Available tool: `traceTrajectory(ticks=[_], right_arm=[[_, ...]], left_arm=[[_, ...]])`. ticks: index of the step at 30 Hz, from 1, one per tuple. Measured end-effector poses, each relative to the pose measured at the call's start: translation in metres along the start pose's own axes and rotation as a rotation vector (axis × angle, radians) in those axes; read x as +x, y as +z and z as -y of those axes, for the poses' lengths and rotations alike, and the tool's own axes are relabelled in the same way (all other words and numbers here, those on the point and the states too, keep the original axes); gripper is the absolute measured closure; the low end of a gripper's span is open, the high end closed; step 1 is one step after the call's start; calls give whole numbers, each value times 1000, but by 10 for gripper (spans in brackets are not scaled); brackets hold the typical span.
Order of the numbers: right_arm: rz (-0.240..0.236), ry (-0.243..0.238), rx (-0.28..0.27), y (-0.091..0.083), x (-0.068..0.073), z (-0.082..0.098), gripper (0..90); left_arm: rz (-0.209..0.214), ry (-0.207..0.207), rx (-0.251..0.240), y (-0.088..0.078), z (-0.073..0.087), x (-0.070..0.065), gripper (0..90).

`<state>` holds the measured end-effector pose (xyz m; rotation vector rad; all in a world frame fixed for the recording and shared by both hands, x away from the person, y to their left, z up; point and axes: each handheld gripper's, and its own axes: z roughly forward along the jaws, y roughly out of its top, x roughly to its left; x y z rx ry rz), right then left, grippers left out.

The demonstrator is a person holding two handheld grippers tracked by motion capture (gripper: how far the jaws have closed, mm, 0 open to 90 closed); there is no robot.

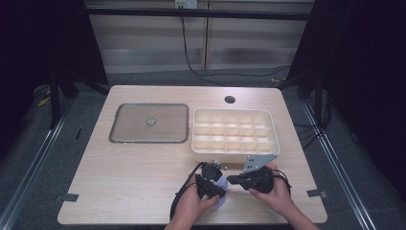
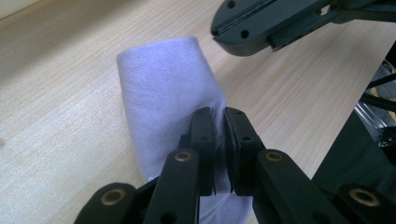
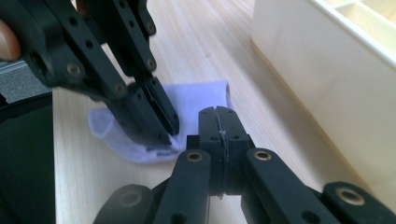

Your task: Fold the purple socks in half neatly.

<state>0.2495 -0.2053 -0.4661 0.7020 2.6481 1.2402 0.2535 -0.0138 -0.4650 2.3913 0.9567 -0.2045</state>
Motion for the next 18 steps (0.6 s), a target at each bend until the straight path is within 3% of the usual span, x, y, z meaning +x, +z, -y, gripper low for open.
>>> traceTrajectory(ticks=[9, 11, 16, 18], right_arm=[[-19, -25, 10, 20, 3, -16, 900], [-13, -23, 26, 26, 3, -16, 900], [-29, -11, 58, 37, -2, -9, 900], [-36, -1, 51, 38, -3, -7, 900]], left_arm=[[7, -11, -14, 0, 2, 0, 829], [6, -13, -28, 0, 3, 0, 829], [1, 16, -8, -1, 3, 1, 829], [4, 14, -12, -1, 3, 2, 829]])
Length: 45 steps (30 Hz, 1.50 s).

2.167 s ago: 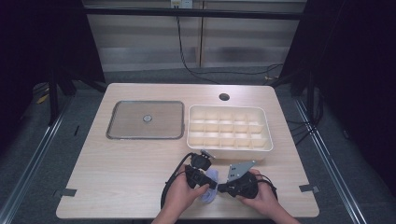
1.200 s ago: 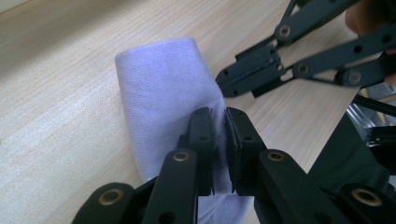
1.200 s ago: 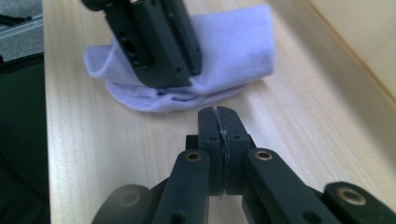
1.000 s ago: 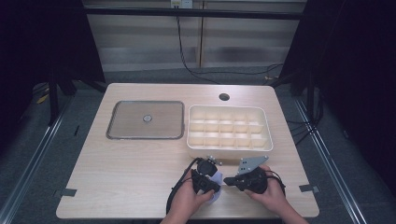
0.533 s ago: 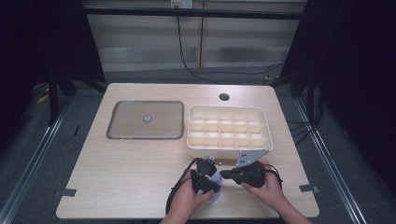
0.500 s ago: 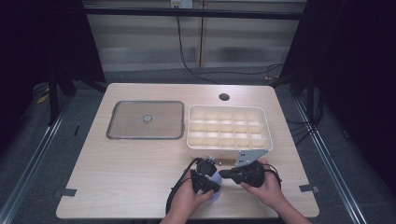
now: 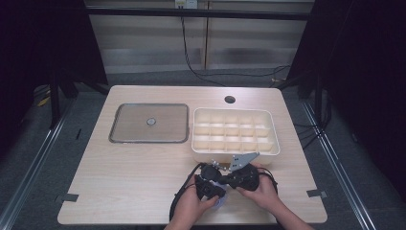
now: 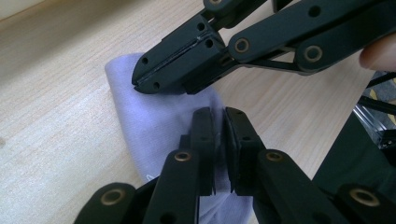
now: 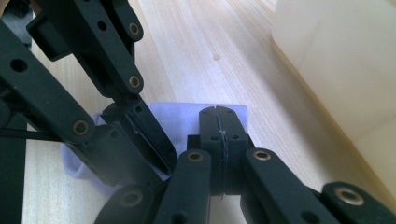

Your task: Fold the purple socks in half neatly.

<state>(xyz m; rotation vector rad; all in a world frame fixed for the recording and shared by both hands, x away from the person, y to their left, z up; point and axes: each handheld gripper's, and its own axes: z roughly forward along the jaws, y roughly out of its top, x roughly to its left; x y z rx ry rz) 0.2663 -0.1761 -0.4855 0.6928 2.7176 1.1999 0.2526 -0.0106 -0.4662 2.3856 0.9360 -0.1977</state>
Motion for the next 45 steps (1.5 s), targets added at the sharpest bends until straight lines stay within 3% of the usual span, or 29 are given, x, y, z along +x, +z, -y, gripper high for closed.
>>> traceTrajectory(ticks=[11, 21, 31, 36, 45], right_arm=[[-2, 14, -3, 2, -2, 4, 900], [-13, 8, -4, 1, 0, 5, 900], [-15, 7, -3, 1, 1, 6, 900], [-14, 7, -2, 1, 1, 6, 900], [-13, 5, -5, 1, 1, 6, 900]], left_arm=[[-2, -4, -7, -1, 0, -1, 823], [45, -24, -8, -6, -1, -2, 745], [57, -49, -41, -25, -3, 6, 738], [43, -51, -59, -34, -3, 11, 756], [48, -60, -4, -12, 6, 10, 786]])
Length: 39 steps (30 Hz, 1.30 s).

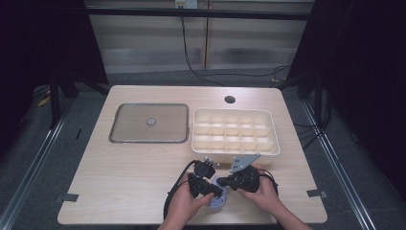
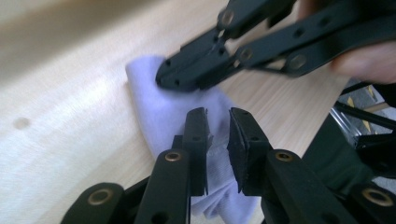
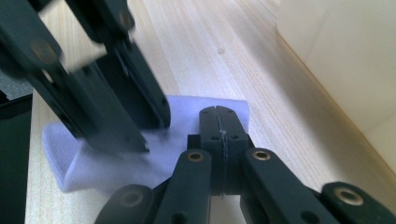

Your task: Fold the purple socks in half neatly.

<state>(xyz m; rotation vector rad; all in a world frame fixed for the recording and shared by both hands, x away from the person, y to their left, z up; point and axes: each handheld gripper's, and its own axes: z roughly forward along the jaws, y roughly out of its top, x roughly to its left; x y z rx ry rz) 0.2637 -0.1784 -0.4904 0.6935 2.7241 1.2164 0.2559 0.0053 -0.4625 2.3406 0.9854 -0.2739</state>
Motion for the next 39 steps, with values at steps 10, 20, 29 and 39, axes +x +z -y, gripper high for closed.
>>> traceTrajectory(ticks=[10, 20, 29, 39], right_arm=[[1, -6, 1, 1, 1, -1, 900], [4, -7, -2, 1, 2, 0, 900], [12, -8, -3, 2, 2, -1, 900], [25, -8, -9, 3, 0, -2, 900]], left_arm=[[-22, 17, 3, -2, 2, -6, 845], [15, 2, 27, 6, 10, -6, 900], [33, -6, 14, 3, 9, -3, 900], [30, -1, 15, -7, 9, -3, 900]])
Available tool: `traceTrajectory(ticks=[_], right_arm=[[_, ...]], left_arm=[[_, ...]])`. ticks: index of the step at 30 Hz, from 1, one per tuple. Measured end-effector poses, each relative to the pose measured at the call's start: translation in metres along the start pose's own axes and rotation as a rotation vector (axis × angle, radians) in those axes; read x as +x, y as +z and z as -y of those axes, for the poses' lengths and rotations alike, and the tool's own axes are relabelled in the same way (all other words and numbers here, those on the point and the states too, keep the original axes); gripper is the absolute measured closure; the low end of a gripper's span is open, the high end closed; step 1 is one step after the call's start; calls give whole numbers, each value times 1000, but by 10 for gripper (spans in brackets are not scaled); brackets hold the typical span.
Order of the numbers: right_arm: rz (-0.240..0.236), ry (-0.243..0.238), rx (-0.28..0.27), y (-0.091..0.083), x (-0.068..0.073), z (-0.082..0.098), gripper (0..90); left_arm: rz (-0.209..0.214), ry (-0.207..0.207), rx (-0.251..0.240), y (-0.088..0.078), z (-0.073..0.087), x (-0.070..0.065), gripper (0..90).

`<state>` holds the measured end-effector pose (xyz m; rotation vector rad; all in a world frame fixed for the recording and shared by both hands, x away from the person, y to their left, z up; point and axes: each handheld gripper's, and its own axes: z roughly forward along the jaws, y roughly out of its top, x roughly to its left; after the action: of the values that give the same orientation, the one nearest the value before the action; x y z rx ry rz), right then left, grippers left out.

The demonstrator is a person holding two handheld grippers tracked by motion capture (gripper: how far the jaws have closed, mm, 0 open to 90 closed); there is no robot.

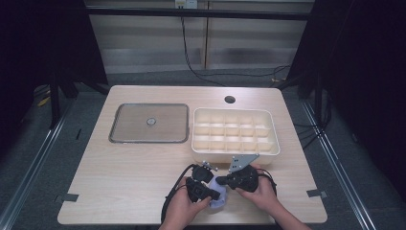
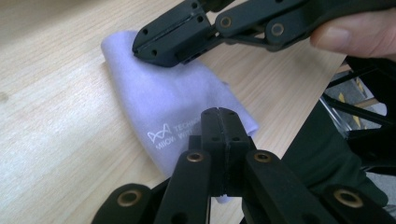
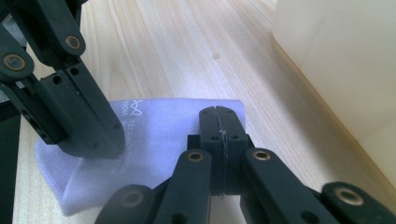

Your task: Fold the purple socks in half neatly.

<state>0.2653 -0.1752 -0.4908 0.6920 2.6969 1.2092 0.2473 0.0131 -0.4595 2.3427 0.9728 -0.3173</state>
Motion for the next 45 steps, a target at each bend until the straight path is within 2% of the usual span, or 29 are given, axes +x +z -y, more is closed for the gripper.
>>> traceTrajectory(ticks=[3, 6, 9, 13, 15, 23, 29, 31, 38, 42, 45], right_arm=[[2, -2, 0, 0, 0, 0, 900], [3, -5, 1, 0, 1, 0, 900], [7, -2, 0, 0, 1, 0, 900], [20, -14, 1, 1, -1, -1, 900], [26, 1, 0, 1, -2, -1, 900], [45, 8, -10, 2, -7, -1, 900], [35, 27, -11, 0, -10, 0, 900], [43, 11, -19, -2, -10, -1, 900], [21, 12, -42, -14, -2, -5, 900], [5, -3, -8, -8, 0, -3, 900], [0, 27, -10, -3, -4, 1, 900]], left_arm=[[-4, -6, 16, 7, 3, 2, 900], [5, -18, 9, 11, 3, 4, 900], [-3, -3, 10, 13, 2, 3, 900], [6, -12, -15, 16, 1, 4, 900], [0, -9, -20, 18, -1, 4, 900], [4, -10, -31, 21, -5, 4, 900], [18, -26, -49, 21, -3, 6, 900], [26, -24, -45, 20, -3, 8, 900], [21, -32, -50, 20, -3, 7, 900], [18, -24, -48, 20, -3, 6, 900], [8, -19, -45, 20, -3, 5, 900]])
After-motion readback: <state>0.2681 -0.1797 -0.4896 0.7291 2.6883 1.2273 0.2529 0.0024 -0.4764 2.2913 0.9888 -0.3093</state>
